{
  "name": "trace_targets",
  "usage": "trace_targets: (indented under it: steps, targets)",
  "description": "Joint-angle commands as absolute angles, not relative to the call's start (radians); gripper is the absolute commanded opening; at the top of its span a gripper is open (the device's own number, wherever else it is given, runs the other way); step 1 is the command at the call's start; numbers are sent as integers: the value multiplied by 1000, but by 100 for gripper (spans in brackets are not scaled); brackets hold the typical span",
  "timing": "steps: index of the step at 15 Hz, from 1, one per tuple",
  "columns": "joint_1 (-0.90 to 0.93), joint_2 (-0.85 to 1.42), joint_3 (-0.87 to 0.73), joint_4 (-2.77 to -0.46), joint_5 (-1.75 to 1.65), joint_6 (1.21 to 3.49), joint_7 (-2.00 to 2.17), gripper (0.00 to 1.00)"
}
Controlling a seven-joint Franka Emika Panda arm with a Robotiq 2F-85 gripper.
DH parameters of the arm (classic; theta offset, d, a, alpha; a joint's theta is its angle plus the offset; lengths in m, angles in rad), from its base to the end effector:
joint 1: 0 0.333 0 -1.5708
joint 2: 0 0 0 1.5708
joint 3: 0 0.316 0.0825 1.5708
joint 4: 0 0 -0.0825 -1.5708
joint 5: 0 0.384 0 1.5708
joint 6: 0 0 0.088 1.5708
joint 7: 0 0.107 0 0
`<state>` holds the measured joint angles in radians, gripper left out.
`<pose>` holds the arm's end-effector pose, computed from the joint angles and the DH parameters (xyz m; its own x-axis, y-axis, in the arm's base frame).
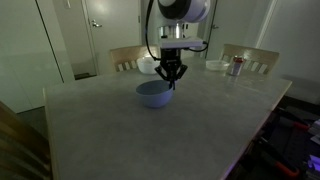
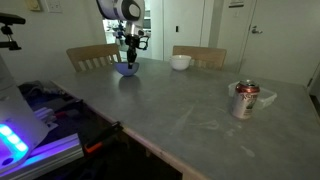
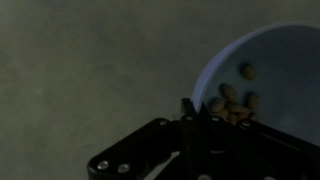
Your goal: Slide the blue bowl to the right
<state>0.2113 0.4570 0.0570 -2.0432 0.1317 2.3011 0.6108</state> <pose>0.5534 0.1550 0.2001 0.8784 -0.4214 -0.2255 -0.4257 -0.9043 0.0315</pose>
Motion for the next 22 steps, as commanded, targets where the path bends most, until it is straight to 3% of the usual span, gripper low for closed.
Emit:
trace_targets:
  steps: [1, 14, 18, 22]
  targets:
    - [185, 339, 8, -2251, 158, 2391, 660, 1]
    - [170, 210, -88, -2658, 60, 2864, 1242, 1]
    - [129, 228, -62, -2694, 156, 2977, 1233, 1]
    - [6, 243, 76, -2616, 418, 2929, 983, 1]
